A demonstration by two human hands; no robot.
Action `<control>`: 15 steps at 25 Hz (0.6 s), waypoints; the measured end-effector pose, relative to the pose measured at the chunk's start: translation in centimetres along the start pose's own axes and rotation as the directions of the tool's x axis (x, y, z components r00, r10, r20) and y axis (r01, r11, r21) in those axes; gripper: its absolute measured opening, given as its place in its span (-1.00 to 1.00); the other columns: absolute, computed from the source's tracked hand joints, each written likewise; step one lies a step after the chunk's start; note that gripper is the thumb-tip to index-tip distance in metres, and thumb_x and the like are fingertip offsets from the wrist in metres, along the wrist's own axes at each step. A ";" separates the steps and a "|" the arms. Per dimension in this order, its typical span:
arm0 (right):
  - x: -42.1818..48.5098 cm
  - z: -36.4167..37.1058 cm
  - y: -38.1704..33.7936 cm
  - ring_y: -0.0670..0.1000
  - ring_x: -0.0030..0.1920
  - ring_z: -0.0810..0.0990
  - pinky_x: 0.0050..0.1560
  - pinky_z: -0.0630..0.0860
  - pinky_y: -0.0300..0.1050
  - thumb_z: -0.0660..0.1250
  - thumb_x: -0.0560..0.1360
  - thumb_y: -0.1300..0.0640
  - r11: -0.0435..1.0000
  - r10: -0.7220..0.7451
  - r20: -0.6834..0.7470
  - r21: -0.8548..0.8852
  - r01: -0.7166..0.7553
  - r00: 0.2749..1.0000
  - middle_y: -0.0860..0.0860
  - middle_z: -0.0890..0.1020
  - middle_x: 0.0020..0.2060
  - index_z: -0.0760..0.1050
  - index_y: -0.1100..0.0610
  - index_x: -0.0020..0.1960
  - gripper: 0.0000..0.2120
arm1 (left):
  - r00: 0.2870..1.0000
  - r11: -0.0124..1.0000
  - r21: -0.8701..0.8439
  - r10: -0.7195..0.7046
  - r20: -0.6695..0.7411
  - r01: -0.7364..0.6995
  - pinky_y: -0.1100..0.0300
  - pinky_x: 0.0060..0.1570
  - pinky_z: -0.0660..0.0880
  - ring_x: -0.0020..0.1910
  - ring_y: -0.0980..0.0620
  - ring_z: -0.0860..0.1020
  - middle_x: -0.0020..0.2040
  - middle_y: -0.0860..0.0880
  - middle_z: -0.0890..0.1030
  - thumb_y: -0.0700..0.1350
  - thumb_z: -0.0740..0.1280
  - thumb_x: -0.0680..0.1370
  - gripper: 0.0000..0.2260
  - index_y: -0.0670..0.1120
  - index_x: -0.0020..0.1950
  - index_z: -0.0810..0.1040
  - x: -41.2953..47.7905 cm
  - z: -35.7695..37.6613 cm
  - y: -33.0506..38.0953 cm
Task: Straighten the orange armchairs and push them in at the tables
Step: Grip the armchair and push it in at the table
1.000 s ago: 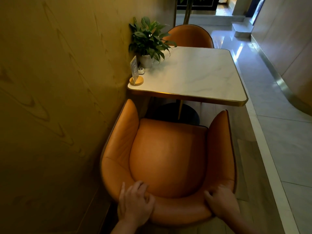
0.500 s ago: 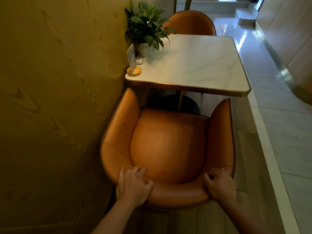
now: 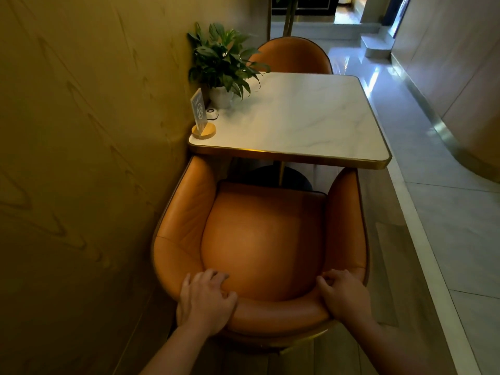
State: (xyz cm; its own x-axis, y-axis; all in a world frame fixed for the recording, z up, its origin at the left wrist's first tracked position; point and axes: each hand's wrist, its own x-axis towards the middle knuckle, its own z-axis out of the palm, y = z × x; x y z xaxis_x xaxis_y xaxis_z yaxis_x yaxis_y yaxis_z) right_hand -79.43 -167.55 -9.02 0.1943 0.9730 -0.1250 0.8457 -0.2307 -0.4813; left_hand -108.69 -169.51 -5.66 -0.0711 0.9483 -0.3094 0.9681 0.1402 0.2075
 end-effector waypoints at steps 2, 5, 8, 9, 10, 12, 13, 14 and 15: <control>0.0 0.0 0.1 -0.05 0.04 0.55 -0.03 0.54 -0.05 0.26 0.54 -0.10 1.000 0.010 0.018 -0.011 -0.010 1.000 -0.11 0.67 -0.06 0.67 -0.03 -0.05 -0.75 | 1.000 1.000 0.012 0.002 0.006 -0.003 -0.02 0.54 0.01 0.41 0.11 0.32 0.41 0.14 0.41 0.27 0.09 0.54 -0.50 0.17 0.45 0.39 0.0 0.0 -0.1; -0.1 0.0 0.2 -0.06 0.06 0.55 -0.03 0.53 -0.08 0.24 0.54 -0.11 0.999 0.032 0.036 -0.024 -0.031 0.999 -0.11 0.64 -0.05 0.66 -0.05 -0.02 -0.74 | 0.999 0.999 0.046 0.003 0.047 -0.005 -0.03 0.54 0.01 0.40 0.10 0.33 0.40 0.14 0.42 0.27 0.07 0.56 -0.51 0.18 0.46 0.38 0.2 -0.3 0.0; -0.1 -0.2 0.0 -0.07 0.03 0.54 -0.06 0.50 -0.09 0.25 0.54 -0.10 0.999 0.030 0.020 -0.012 -0.029 0.999 -0.11 0.63 -0.10 0.66 -0.03 -0.07 -0.75 | 0.997 0.996 0.088 0.008 0.083 -0.015 -0.06 0.54 0.02 0.39 0.10 0.34 0.40 0.14 0.42 0.27 0.05 0.57 -0.52 0.19 0.46 0.37 0.3 -0.5 0.2; -0.1 -0.1 0.1 -0.08 0.01 0.54 -0.08 0.49 -0.09 0.25 0.53 -0.09 1.000 0.028 0.018 -0.005 -0.028 0.999 -0.12 0.63 -0.12 0.66 -0.03 -0.08 -0.76 | 0.996 0.995 0.095 0.010 0.092 -0.019 -0.07 0.53 0.02 0.39 0.11 0.34 0.40 0.15 0.42 0.27 0.05 0.58 -0.52 0.19 0.46 0.37 0.3 -0.5 0.2; -0.1 -0.1 0.1 -0.09 -0.02 0.54 -0.11 0.48 -0.11 0.26 0.53 -0.09 1.000 0.022 0.014 0.000 -0.022 1.000 -0.13 0.62 -0.14 0.66 -0.03 -0.09 -0.76 | 0.995 0.995 0.097 0.009 0.101 -0.019 -0.08 0.52 0.02 0.40 0.11 0.34 0.40 0.15 0.42 0.27 0.05 0.58 -0.53 0.20 0.46 0.36 0.3 -0.4 0.3; -0.2 -0.1 0.0 -0.14 -0.08 0.52 -0.16 0.48 -0.15 0.26 0.53 -0.09 1.000 0.015 0.019 0.003 -0.015 1.000 -0.14 0.61 -0.16 0.66 -0.03 -0.11 -0.77 | 0.993 0.995 0.101 0.003 0.116 -0.014 -0.09 0.52 0.01 0.41 0.11 0.33 0.42 0.15 0.41 0.26 0.05 0.59 -0.53 0.20 0.47 0.36 0.4 -0.3 0.3; -0.1 -0.2 0.1 -0.15 -0.10 0.51 -0.18 0.48 -0.16 0.26 0.52 -0.09 1.000 0.007 0.019 -0.004 -0.007 1.000 -0.15 0.61 -0.18 0.66 -0.04 -0.11 -0.77 | 0.993 0.994 0.105 0.001 0.115 -0.013 -0.10 0.52 0.01 0.41 0.11 0.32 0.42 0.15 0.41 0.25 0.05 0.59 -0.53 0.20 0.47 0.36 0.4 -0.2 0.4; -0.1 -0.1 0.1 -0.16 -0.12 0.51 -0.19 0.50 -0.15 0.26 0.52 -0.09 1.000 -0.003 0.019 -0.013 0.003 1.000 -0.16 0.60 -0.19 0.65 -0.05 -0.12 -0.77 | 0.993 0.994 0.111 0.002 0.116 -0.014 -0.11 0.51 0.02 0.42 0.10 0.32 0.43 0.14 0.41 0.24 0.04 0.59 -0.53 0.20 0.48 0.36 0.4 -0.2 0.4; -0.1 -0.1 0.1 -0.16 -0.12 0.53 -0.19 0.52 -0.13 0.25 0.51 -0.09 1.000 -0.010 0.025 -0.018 0.010 1.000 -0.16 0.60 -0.19 0.65 -0.06 -0.13 -0.78 | 0.993 0.993 0.118 0.005 0.116 -0.019 -0.11 0.51 0.02 0.42 0.10 0.32 0.43 0.13 0.41 0.23 0.04 0.60 -0.54 0.20 0.48 0.35 0.3 -0.2 0.4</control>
State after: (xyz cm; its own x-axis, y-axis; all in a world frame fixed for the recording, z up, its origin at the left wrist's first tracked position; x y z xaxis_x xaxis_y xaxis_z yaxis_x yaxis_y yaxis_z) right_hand -79.26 -167.64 -8.95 0.1736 0.9745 -0.1419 0.8563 -0.2205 -0.4670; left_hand -108.38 -169.10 -5.46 -0.0376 0.9097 -0.4135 0.9909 0.0875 0.1023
